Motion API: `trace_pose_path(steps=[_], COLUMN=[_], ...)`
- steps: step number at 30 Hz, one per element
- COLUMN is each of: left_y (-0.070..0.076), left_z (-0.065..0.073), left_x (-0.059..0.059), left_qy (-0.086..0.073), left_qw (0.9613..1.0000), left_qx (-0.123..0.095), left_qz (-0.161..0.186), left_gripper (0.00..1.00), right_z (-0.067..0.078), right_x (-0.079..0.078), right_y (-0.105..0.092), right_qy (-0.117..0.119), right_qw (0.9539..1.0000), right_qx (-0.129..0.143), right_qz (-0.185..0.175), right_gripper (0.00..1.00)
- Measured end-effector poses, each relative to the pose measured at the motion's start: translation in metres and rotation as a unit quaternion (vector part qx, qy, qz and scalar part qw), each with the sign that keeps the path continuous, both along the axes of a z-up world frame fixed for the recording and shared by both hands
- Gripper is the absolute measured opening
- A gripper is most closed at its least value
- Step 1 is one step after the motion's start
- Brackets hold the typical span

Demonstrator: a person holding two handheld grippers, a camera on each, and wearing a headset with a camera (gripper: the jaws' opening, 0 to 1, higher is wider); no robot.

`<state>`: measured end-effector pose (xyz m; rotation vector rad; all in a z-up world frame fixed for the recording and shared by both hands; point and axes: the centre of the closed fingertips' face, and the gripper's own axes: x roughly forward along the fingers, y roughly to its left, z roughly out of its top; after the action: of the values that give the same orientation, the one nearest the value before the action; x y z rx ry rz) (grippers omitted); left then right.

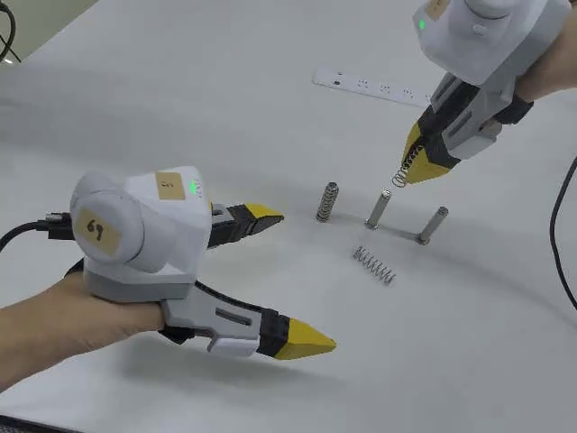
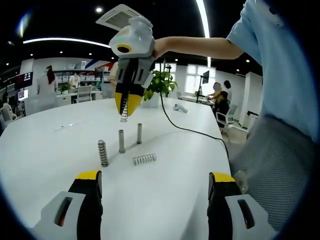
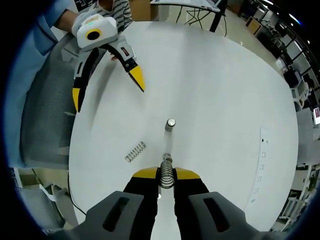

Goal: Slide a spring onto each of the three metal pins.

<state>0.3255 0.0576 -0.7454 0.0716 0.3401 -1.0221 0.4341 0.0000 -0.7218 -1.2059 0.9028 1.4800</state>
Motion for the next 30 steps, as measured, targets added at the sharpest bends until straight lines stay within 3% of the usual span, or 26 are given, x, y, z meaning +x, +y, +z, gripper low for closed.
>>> trace_pose_path(steps=[30], left_y=[0.007], left_z=[-0.006], left_x=[0.001], left_qy=[0.009], left_qw=[0.9999], left_qx=[-0.002], left_qz=[0.007], left_gripper=[0.82], right_z=[-0.024], right_x=[0.009], right_y=[0.004], right_qy=[0.001], right_qw=[0.9996], right_qx=[-0.023], right_qz=[0.015], right_gripper=[0.08])
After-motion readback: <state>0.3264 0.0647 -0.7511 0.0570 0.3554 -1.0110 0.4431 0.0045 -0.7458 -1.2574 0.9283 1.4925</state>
